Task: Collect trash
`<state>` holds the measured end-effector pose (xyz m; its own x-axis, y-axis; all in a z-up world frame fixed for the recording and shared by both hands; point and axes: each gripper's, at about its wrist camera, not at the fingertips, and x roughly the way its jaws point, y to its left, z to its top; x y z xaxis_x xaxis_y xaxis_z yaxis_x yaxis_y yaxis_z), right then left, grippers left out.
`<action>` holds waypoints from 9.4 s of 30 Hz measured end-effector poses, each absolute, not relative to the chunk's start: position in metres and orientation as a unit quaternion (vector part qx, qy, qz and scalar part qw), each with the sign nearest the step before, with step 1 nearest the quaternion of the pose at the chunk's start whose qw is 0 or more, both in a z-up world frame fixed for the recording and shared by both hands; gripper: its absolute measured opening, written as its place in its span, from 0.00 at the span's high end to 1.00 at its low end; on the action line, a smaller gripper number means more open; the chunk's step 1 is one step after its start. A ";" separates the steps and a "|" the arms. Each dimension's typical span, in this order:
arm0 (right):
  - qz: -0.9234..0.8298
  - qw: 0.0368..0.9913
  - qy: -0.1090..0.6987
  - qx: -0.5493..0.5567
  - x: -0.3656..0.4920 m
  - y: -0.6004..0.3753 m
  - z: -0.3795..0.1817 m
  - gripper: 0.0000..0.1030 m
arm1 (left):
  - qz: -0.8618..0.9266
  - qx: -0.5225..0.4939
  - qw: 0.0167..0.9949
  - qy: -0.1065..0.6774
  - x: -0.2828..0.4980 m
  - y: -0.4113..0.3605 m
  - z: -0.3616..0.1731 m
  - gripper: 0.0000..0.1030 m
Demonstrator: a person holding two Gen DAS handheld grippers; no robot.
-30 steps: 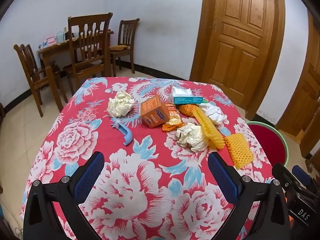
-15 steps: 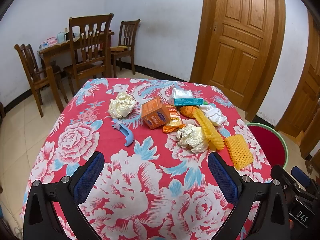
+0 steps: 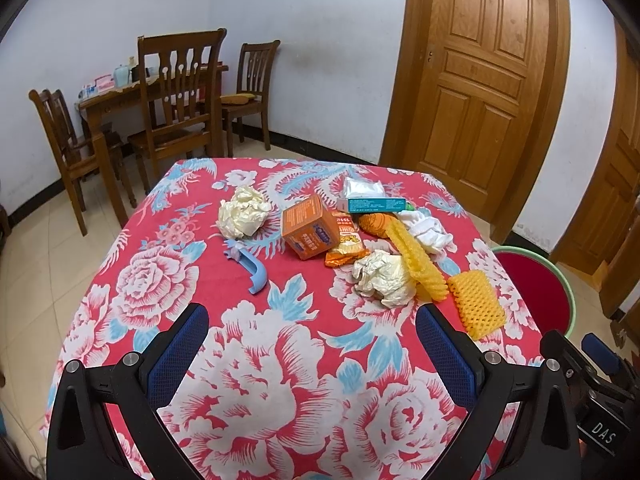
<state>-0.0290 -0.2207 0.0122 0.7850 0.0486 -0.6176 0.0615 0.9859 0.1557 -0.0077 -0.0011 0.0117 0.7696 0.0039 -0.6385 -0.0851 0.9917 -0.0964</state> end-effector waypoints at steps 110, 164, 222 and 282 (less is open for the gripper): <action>0.049 0.912 0.398 0.082 0.045 -0.236 -0.027 0.88 | -0.007 -0.069 0.921 0.383 0.054 0.028 -0.019 0.88; -0.118 0.876 0.402 0.240 0.053 -0.443 -0.045 0.66 | -0.270 0.036 0.866 0.419 0.131 -0.263 -0.015 0.89; -0.031 0.896 0.388 0.214 0.049 -0.322 0.001 0.21 | -0.082 -0.030 0.914 0.396 0.112 -0.075 0.021 0.39; 0.102 0.883 0.438 0.133 0.121 -0.150 -0.030 0.91 | 0.017 -0.077 0.904 0.421 0.178 0.099 -0.051 0.67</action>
